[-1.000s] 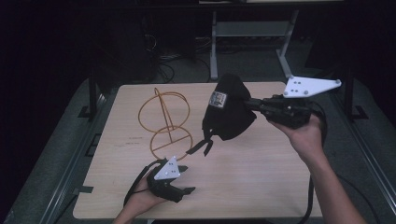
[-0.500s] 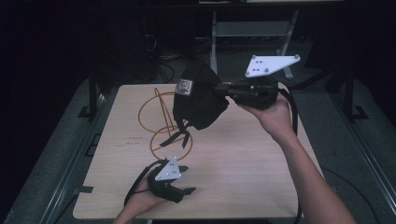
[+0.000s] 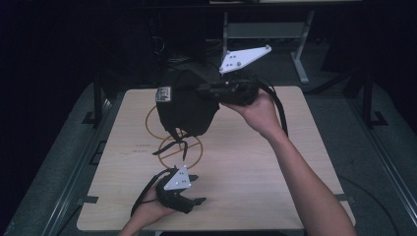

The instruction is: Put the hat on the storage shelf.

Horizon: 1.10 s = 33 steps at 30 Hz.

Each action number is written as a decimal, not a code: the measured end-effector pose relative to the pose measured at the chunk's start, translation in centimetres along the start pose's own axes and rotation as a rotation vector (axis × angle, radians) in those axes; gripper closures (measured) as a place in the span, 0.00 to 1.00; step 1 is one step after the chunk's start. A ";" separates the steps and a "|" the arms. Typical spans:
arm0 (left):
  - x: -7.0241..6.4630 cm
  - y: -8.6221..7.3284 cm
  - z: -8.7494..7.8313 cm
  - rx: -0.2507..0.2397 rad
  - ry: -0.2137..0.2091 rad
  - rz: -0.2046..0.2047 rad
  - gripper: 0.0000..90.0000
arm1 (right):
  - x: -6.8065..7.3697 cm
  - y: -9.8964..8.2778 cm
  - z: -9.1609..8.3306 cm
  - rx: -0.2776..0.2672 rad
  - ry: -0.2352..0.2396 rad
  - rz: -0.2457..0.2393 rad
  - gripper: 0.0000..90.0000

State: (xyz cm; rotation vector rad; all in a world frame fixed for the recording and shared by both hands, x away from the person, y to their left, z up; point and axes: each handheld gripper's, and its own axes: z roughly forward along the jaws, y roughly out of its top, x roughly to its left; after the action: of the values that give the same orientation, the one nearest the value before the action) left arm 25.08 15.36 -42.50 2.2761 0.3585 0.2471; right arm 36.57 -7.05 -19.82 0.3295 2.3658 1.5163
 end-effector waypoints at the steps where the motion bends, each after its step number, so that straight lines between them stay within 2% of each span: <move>1: 0.0 0.0 0.0 -0.002 -0.003 -0.001 0.31 | 0.0 0.3 0.5 0.007 0.003 -0.003 0.98; 3: -0.1 0.0 0.1 -0.007 -0.008 -0.012 0.31 | -0.1 0.8 1.5 0.015 0.012 -0.008 0.98; 12: 0.0 0.2 0.5 0.000 -0.022 0.007 0.31 | -0.4 2.7 5.2 0.047 0.044 0.002 0.98; 19: -0.1 0.3 0.9 0.022 -0.039 0.038 0.31 | -0.7 2.6 8.2 0.066 0.046 0.039 0.98; 21: -0.3 0.3 0.8 0.017 -0.043 0.024 0.31 | -0.7 2.5 9.1 0.079 0.046 0.055 0.98; 25: -0.4 0.4 0.9 0.007 -0.050 0.025 0.31 | -0.7 2.5 10.9 0.094 0.028 0.068 0.98; 28: -0.5 0.4 1.0 0.002 -0.050 0.036 0.31 | -0.7 2.6 12.5 0.100 0.028 0.096 0.97; 30: -0.5 0.5 0.9 -0.004 -0.049 0.032 0.31 | -0.6 2.5 13.4 0.102 0.034 0.118 0.92; 33: -0.5 0.4 0.8 -0.013 -0.044 0.028 0.31 | -0.6 2.4 14.0 0.093 0.032 0.148 0.70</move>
State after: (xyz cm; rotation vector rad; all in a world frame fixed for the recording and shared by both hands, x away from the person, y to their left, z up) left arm 24.91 14.42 -42.73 2.2709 0.3015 0.2129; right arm 42.46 5.48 -23.00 0.5157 2.4915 1.4868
